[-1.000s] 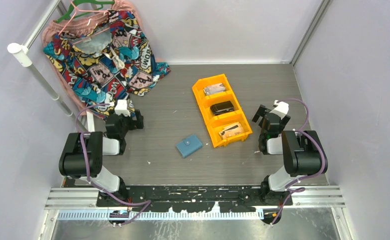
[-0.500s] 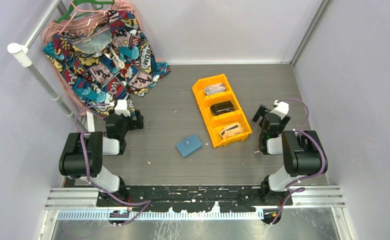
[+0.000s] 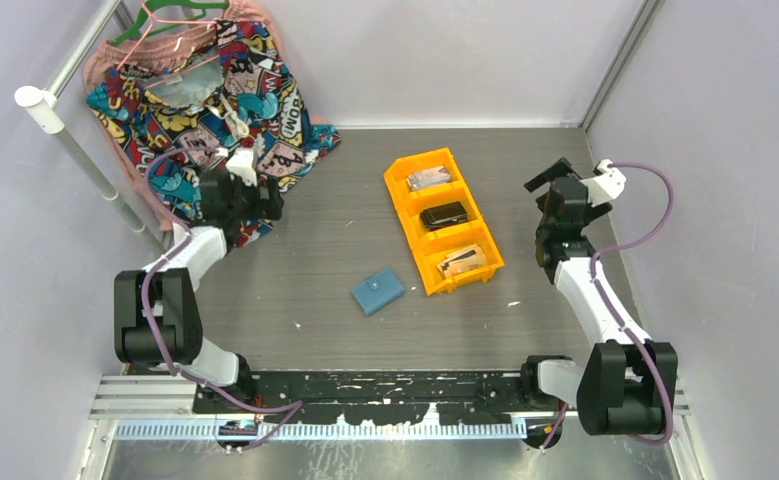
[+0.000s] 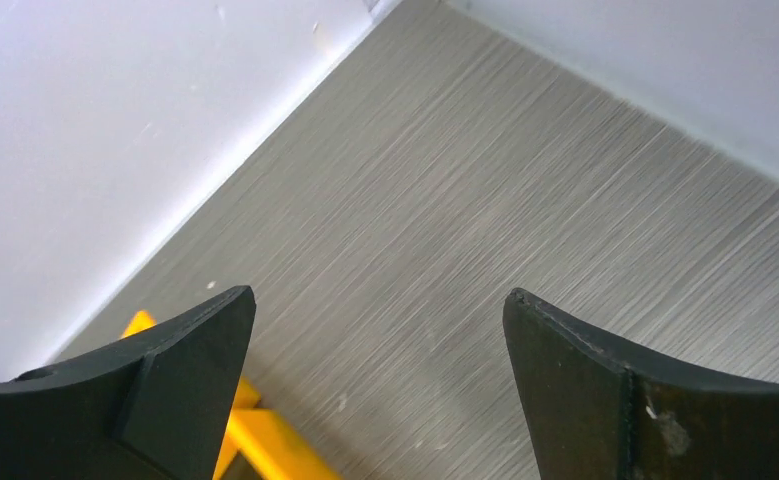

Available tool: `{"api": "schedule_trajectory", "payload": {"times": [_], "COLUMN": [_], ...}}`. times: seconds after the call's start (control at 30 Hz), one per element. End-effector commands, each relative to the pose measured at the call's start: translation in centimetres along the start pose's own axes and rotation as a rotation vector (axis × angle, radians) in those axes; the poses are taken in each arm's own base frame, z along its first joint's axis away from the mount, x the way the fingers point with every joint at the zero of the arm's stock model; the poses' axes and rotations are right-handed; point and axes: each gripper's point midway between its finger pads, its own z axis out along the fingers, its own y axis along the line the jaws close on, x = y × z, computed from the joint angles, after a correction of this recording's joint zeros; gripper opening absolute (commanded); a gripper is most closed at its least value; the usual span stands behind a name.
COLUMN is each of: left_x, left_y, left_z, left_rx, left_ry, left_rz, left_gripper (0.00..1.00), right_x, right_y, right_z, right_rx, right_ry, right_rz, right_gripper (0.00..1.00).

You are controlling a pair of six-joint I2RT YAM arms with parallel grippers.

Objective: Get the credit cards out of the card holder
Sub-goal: Move the storage box to the center of the board.

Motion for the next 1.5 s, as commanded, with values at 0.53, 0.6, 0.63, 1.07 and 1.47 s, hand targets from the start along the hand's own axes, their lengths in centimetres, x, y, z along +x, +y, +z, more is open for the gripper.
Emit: {"api": "schedule_trajectory", "payload": {"times": [0.53, 0.6, 0.63, 1.07, 1.47], "left_x": [3.6, 3.5, 3.4, 3.1, 1.1], "left_y": [-8.0, -8.2, -8.3, -8.8, -9.3], "left_z": [-6.2, -6.6, -6.9, -8.1, -8.5], "left_rx": [0.411, 0.424, 0.427, 0.447, 0.469], "left_ry": [0.540, 0.543, 0.542, 0.552, 0.525], "left_rz": [0.046, 0.052, 0.057, 0.105, 0.105], "left_gripper": [1.00, 1.00, 1.00, 1.00, 1.00], "right_x": [12.2, 13.1, 13.3, 16.7, 19.1], "right_y": [13.9, 14.1, 14.0, 11.4, 9.8], "right_z": [-8.6, -8.8, -8.9, -8.8, -7.9], "right_rx": [0.105, 0.132, 0.151, 0.239, 0.293], "right_ry": [0.490, 0.491, 0.485, 0.478, 0.526], "right_rz": [0.019, -0.022, -0.036, -0.108, -0.158], "right_gripper": [0.95, 0.93, 0.92, 0.69, 0.56]}}
